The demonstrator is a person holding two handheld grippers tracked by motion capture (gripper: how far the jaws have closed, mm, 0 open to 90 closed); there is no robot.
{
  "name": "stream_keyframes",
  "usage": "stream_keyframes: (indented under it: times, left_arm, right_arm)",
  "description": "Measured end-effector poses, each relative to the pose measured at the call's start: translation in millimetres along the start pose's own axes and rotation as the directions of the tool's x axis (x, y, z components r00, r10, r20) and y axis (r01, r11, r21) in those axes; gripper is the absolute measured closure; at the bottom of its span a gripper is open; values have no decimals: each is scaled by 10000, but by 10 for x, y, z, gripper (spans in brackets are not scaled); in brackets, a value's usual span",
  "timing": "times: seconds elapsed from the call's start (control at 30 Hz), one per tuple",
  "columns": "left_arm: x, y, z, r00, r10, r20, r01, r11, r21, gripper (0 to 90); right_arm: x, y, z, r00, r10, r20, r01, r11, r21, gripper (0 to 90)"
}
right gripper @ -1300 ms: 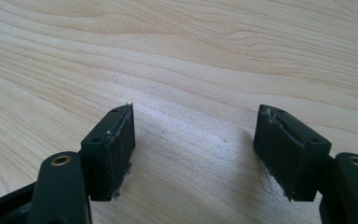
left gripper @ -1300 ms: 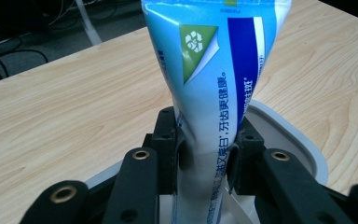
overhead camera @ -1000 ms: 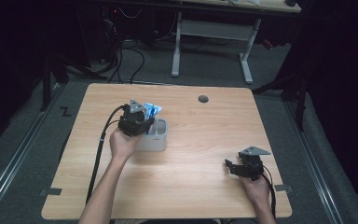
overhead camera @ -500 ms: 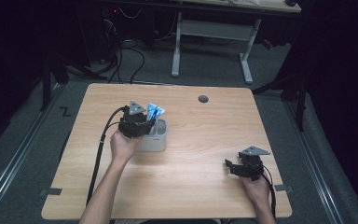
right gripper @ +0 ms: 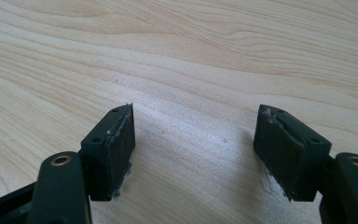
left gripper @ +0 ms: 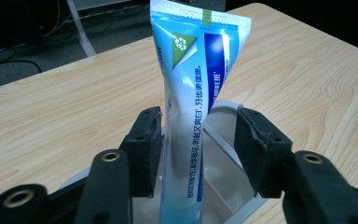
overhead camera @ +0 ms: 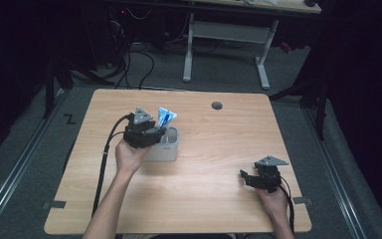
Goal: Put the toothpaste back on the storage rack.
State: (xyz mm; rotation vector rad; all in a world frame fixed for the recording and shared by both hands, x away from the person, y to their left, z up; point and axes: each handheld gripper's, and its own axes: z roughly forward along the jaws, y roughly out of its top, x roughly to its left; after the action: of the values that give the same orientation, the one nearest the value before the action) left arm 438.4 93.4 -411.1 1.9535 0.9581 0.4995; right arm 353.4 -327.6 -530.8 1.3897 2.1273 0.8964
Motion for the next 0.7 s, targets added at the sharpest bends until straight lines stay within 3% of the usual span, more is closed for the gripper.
stream_keyframes:
  times: [0.7]
  left_arm:
    - [82,-16,-208,9995,-73,-323,61,9993,-365,454]
  right_arm:
    - [0,0,0,10000,-1,0,1,10000,-1,293]
